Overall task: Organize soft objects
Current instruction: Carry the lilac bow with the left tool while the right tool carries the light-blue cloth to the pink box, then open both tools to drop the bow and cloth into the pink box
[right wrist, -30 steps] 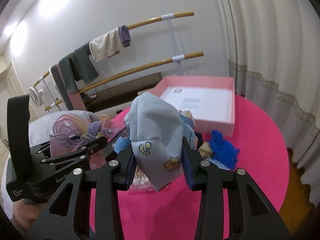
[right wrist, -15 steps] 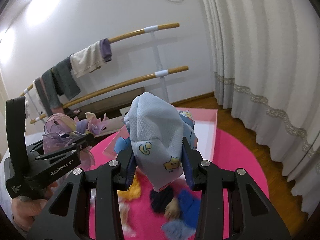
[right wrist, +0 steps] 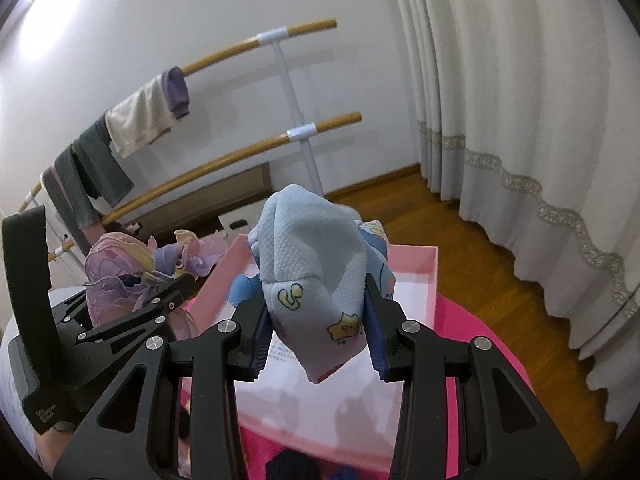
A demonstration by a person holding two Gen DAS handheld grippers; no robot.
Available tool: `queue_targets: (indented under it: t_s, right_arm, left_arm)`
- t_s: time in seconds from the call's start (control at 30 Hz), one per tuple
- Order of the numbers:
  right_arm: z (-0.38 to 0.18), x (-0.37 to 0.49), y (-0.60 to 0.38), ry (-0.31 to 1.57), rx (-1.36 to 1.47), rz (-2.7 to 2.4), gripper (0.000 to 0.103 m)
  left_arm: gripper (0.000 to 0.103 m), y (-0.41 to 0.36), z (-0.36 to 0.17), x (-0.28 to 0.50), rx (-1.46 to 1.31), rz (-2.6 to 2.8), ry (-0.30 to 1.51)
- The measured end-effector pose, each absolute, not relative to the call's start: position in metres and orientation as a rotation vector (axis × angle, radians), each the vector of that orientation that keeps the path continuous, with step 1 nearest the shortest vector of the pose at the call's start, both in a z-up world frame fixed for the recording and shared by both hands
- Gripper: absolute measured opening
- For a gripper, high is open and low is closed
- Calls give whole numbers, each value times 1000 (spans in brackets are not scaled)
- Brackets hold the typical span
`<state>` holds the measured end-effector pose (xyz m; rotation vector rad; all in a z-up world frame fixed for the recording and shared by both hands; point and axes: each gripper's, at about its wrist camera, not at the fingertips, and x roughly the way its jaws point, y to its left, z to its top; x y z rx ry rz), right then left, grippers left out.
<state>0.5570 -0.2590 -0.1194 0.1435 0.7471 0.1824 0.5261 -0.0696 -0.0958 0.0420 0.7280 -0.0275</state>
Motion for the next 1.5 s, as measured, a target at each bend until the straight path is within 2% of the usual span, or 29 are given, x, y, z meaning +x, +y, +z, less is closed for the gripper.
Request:
queue_targets:
  t_s: [0.23,0.53,0.6,0.63,0.67,0.7,0.73,0.77,0.83,1.0,1.17,1.5]
  right_arm:
    - [-158,598,-256,845,161,166,37]
    - [-192,621,-260,924,174,112,38]
    - [-194,624,-261,930,169,98,44]
    - [-195,624,-260,934,168,98,48]
    - [-194,624,-260,936,168,98,51]
    - [-193,622,-260,934,169,93,56]
    - [-192,620,-261,928,173,84,74]
    - [-189,616,-263,916,183,72,88]
    - [-183,605,-268,895,203,69,103]
    - [-162,570,-275,830,226,44,103]
    - [-138,527,-274,771,226,26,103]
    - [-106,427,-263,669,201,13,103]
  left_arm:
    - [43,-79,-123,630,46,-33,800]
    - [46,-77,-138,695,54,-26,840]
    - [53,-78,-139,706,57,-22,844]
    - [64,-77,-140,703,58,-18,843]
    - [80,-78,-139,704,60,-17,839]
    - [88,-79,-138,709,65,-11,830]
    - [97,-78,-137,702,70,2,820]
    - [103,-78,-135,701,74,16,807]
    - [103,-76,-132,695,58,22,805]
    - [103,-76,-125,669,104,48,858]
    - [103,-65,-111,618,-3,-66,771]
    - [103,-63,-86,521,40,15,652]
